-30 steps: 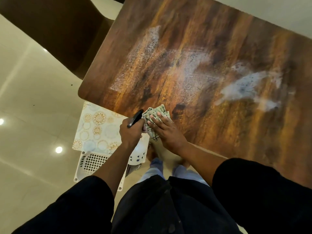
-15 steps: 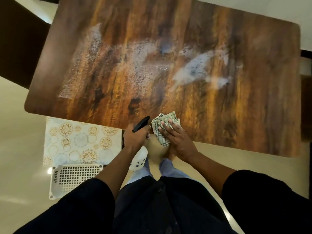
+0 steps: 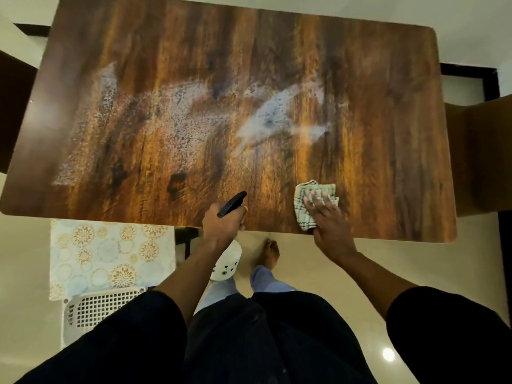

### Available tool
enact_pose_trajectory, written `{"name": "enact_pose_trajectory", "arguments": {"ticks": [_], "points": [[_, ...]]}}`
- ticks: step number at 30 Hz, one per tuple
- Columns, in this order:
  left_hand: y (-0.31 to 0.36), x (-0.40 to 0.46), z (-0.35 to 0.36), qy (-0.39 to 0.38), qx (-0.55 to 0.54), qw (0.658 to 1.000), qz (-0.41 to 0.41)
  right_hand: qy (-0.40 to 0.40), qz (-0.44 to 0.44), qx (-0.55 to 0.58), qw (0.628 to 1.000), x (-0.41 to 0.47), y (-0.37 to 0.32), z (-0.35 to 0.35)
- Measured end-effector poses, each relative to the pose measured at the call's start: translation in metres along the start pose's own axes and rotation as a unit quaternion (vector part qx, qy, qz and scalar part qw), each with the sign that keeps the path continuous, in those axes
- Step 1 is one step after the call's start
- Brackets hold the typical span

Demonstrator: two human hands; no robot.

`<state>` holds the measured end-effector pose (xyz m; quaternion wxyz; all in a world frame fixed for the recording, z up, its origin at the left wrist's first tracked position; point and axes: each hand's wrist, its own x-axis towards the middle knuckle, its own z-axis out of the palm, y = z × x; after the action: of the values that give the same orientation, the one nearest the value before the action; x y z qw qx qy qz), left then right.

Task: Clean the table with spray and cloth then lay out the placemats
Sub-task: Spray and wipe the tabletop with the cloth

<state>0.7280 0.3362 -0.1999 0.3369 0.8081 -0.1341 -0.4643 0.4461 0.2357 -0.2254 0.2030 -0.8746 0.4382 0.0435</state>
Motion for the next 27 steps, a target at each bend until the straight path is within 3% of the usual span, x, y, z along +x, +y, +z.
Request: {"name": "enact_pose_trajectory", "arguments": {"ticks": [6,12,18,22,27], "points": [[0.014,-0.003,0.007,0.014,-0.003,1.000,-0.005,0.012,0.113,0.035,0.993,0.028,0.038,-0.024],[0.020,-0.003,0.001,0.044,-0.003,0.999,0.001,0.061,0.214,0.086,0.971,0.057,-0.020,-0.014],[0.030,0.005,-0.012,0.052,-0.002,0.999,0.018,0.002,0.025,0.059,0.998,0.077,-0.095,-0.005],[0.044,0.010,-0.019,0.042,0.029,0.998,0.036,-0.058,-0.133,0.077,0.986,0.090,-0.124,0.007],[0.063,0.026,-0.025,0.021,0.073,0.996,0.037,-0.077,-0.175,0.053,0.980,0.103,-0.109,0.008]]}}
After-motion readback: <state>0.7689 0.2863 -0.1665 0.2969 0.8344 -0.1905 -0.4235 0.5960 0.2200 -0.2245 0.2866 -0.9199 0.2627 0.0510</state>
